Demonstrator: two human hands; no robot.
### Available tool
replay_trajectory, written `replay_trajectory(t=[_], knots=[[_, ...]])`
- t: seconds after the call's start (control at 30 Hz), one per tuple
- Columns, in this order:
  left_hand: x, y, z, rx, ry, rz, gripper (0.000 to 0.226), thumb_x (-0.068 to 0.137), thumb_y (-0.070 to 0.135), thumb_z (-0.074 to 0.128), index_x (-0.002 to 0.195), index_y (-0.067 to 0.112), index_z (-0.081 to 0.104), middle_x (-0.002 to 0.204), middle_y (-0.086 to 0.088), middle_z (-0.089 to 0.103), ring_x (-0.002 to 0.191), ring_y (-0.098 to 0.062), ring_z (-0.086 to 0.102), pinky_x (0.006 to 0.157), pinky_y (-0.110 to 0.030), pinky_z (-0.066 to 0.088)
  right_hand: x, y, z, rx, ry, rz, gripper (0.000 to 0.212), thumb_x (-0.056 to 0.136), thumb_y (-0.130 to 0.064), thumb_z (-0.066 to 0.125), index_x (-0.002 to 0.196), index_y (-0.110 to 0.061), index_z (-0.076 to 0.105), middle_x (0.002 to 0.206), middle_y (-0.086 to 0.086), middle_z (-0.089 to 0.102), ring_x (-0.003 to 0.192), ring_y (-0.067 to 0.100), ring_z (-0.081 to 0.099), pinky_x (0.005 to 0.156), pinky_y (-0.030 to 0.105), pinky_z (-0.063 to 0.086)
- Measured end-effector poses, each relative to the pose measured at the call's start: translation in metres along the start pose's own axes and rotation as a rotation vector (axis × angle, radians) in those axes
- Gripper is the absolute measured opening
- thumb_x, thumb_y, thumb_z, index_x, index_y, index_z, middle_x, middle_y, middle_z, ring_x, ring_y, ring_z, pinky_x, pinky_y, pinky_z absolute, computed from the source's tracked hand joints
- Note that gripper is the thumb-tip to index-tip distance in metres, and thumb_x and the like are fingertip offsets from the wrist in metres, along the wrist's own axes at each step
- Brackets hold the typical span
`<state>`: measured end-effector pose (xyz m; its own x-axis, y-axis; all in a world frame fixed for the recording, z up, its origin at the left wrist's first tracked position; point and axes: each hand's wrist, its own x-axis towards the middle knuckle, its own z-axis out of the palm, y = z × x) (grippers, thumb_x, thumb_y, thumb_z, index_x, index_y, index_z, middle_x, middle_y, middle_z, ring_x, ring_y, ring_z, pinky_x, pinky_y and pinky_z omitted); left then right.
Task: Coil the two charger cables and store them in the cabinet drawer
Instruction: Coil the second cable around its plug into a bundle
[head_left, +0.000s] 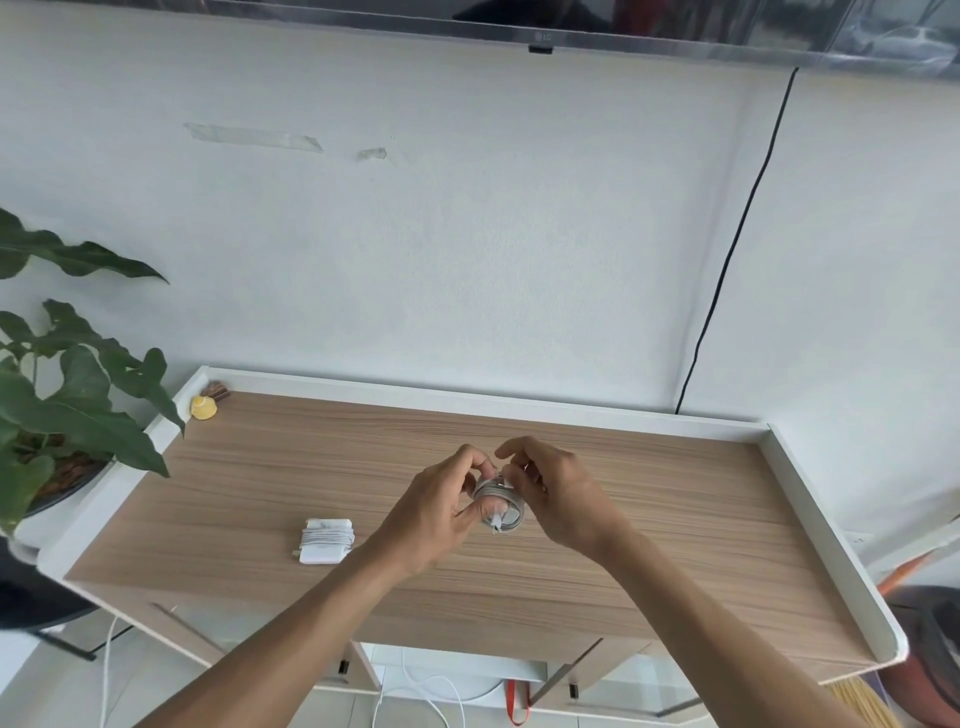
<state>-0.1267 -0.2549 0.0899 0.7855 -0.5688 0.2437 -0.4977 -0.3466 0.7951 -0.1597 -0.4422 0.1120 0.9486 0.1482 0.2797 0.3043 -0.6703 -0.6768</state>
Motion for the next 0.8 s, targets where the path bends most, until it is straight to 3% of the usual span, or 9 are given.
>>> replay_trajectory(t=[0.27, 0.4, 0.53, 0.63, 0.7, 0.8], knots=[[-0.004, -0.008, 0.005, -0.006, -0.001, -0.044, 0.029, 0.085, 0.043, 0.07, 0.102, 0.028, 0.052, 0.092, 0.013, 0.066, 0.086, -0.011, 0.063, 0.084, -0.042, 0.054, -0.004, 0.006, 0.013, 0.184, 0.088, 0.187, 0.023, 0.09, 0.003, 0.055, 0.099, -0.017, 0.061, 0.076, -0.002, 0.065, 0.067, 0.008, 0.059, 0.063, 0.027, 0.05], [-0.007, -0.015, 0.008, -0.021, 0.004, -0.067, 0.027, 0.084, 0.042, 0.07, 0.101, 0.031, 0.051, 0.091, 0.011, 0.066, 0.085, -0.014, 0.064, 0.082, -0.043, 0.055, -0.009, 0.003, 0.028, 0.182, 0.184, 0.266, 0.027, 0.085, 0.008, 0.055, 0.082, -0.019, 0.061, 0.07, -0.009, 0.065, 0.068, 0.004, 0.06, 0.061, 0.02, 0.048], [-0.009, -0.012, 0.01, -0.139, 0.046, -0.132, 0.026, 0.083, 0.04, 0.072, 0.099, 0.031, 0.053, 0.089, 0.002, 0.067, 0.083, -0.016, 0.067, 0.08, -0.034, 0.058, -0.011, 0.002, 0.033, 0.334, 0.264, 0.314, 0.019, 0.091, -0.005, 0.06, 0.078, -0.017, 0.064, 0.071, -0.005, 0.066, 0.062, 0.003, 0.057, 0.058, 0.017, 0.046], [-0.008, -0.011, 0.008, -0.243, 0.097, -0.181, 0.03, 0.083, 0.03, 0.075, 0.106, 0.032, 0.055, 0.102, 0.0, 0.066, 0.095, -0.009, 0.066, 0.079, -0.021, 0.056, -0.011, 0.006, 0.025, 0.489, 0.328, 0.355, 0.015, 0.096, -0.014, 0.056, 0.087, -0.022, 0.065, 0.085, -0.005, 0.067, 0.074, 0.007, 0.059, 0.063, 0.018, 0.05], [-0.008, -0.012, 0.005, -0.272, 0.102, -0.198, 0.04, 0.083, 0.024, 0.075, 0.115, 0.036, 0.054, 0.11, 0.007, 0.062, 0.1, -0.006, 0.065, 0.079, -0.015, 0.052, -0.013, 0.014, 0.018, 0.496, 0.221, 0.354, 0.01, 0.093, -0.028, 0.056, 0.1, -0.026, 0.064, 0.102, -0.008, 0.068, 0.091, 0.01, 0.062, 0.072, 0.019, 0.053], [-0.009, -0.019, 0.0, -0.269, 0.081, -0.237, 0.048, 0.082, 0.026, 0.076, 0.125, 0.032, 0.055, 0.113, 0.009, 0.062, 0.102, -0.004, 0.064, 0.081, -0.013, 0.051, -0.018, 0.024, 0.012, 0.411, -0.092, 0.355, 0.038, 0.081, -0.043, 0.064, 0.117, -0.033, 0.059, 0.117, -0.012, 0.064, 0.107, 0.005, 0.06, 0.082, 0.021, 0.054]])
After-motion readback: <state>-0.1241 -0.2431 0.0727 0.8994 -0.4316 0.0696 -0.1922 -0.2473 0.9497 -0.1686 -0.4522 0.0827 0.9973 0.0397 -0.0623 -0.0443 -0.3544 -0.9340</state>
